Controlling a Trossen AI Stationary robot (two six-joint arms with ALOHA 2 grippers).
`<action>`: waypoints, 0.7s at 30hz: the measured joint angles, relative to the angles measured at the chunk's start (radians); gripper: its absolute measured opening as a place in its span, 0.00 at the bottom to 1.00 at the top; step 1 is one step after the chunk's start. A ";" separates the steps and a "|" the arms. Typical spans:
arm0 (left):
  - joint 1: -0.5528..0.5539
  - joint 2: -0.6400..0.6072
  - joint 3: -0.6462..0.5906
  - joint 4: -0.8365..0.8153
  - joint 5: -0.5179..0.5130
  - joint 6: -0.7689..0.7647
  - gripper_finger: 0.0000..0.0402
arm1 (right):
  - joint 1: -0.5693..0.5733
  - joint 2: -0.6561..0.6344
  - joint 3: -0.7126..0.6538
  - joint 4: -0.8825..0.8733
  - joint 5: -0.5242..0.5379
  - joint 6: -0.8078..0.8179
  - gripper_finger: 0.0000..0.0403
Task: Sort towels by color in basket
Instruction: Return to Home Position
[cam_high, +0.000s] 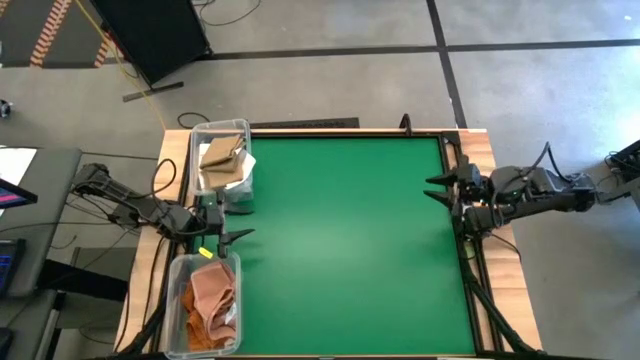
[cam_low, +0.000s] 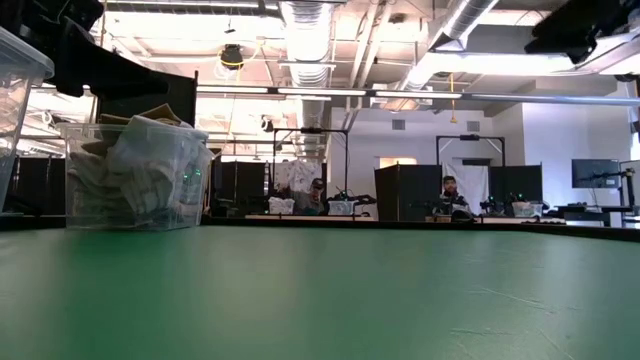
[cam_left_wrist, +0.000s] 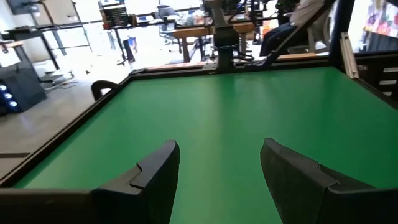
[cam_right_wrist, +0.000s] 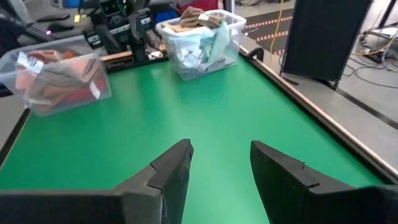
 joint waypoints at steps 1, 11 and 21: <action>0.000 0.000 0.000 0.000 0.007 -0.001 0.54 | 0.007 -0.012 -0.013 0.000 0.000 0.002 0.49; 0.010 0.001 -0.002 0.025 0.020 0.024 0.54 | 0.073 -0.139 -0.109 0.029 0.000 0.058 0.49; 0.071 0.001 -0.003 0.145 0.035 0.028 0.54 | 0.095 -0.162 -0.121 0.056 0.018 0.039 0.49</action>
